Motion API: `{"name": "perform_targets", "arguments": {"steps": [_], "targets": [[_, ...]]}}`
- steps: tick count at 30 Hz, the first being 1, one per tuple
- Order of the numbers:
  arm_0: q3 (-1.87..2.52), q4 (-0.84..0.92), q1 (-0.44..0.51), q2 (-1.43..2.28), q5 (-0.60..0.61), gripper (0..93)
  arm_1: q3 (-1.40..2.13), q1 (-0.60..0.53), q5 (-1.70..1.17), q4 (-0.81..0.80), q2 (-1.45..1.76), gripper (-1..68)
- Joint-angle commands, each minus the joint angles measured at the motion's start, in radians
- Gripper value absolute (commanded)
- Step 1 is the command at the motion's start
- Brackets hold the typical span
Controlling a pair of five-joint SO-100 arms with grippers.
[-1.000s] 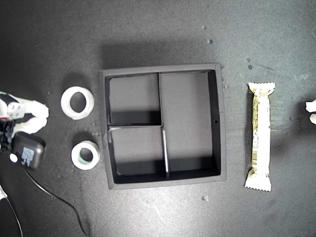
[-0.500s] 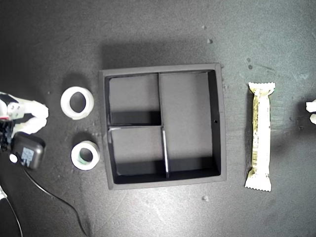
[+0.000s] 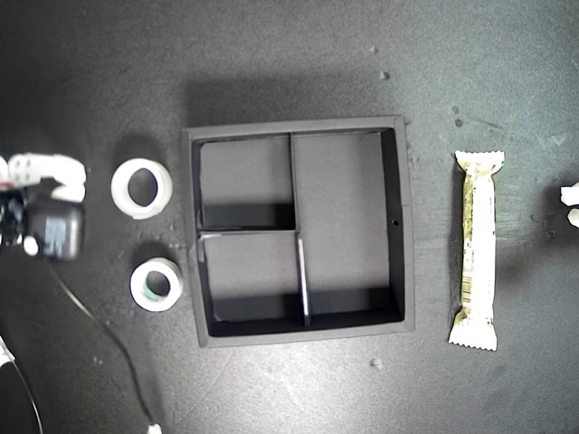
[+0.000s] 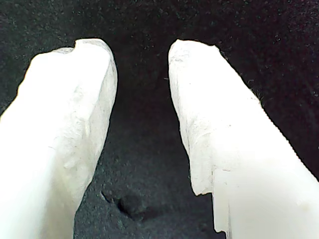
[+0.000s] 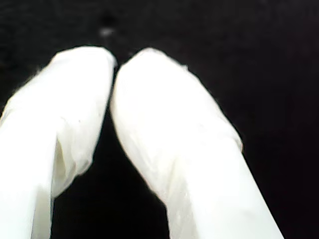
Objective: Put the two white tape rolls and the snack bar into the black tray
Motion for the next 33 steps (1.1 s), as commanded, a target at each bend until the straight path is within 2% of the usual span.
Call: {"name": "perform_targets", "arguments": {"steps": [1,4,10,12,16,17,18,21,23,26,28,33], "targets": [[0.058,0.032,-0.144,0.052,0.015,0.5,0.012,0.020,-0.008,0.008,-0.005,6.9],[0.058,0.032,-0.175,0.054,0.026,0.5,0.012,0.048,0.012,0.008,-0.005,6.9],[0.058,0.032,-0.166,0.054,0.026,0.5,0.012,0.048,0.081,0.008,-0.005,6.9],[0.058,0.032,-0.175,0.054,-0.043,0.5,0.012,0.061,0.160,0.008,-0.005,6.9],[0.058,0.031,-0.225,0.057,-0.095,1.3,0.012,0.124,0.187,-0.048,-0.005,8.2],[0.058,0.031,-0.227,0.057,-0.110,0.8,0.012,0.144,0.156,-0.083,-0.005,6.1],[0.058,0.031,-0.221,0.057,-0.130,0.1,0.012,0.160,0.120,-0.120,-0.005,0.5],[0.058,0.025,-0.150,0.052,-0.244,0.0,0.012,0.184,0.020,-0.216,-0.005,0.1],[0.058,-0.032,-0.104,0.049,-0.206,0.0,0.012,0.199,-0.025,-0.272,-0.006,0.1],[0.028,-0.048,0.002,0.046,-0.259,0.9,0.012,0.219,-0.081,-0.365,-0.006,0.1],[0.026,-0.167,0.064,0.044,-0.140,1.6,0.012,0.239,-0.081,-0.417,-0.006,-0.2],[-0.011,-0.331,0.225,0.044,-0.058,0.0,0.012,0.216,-0.130,-0.551,-0.006,-0.3]]}}
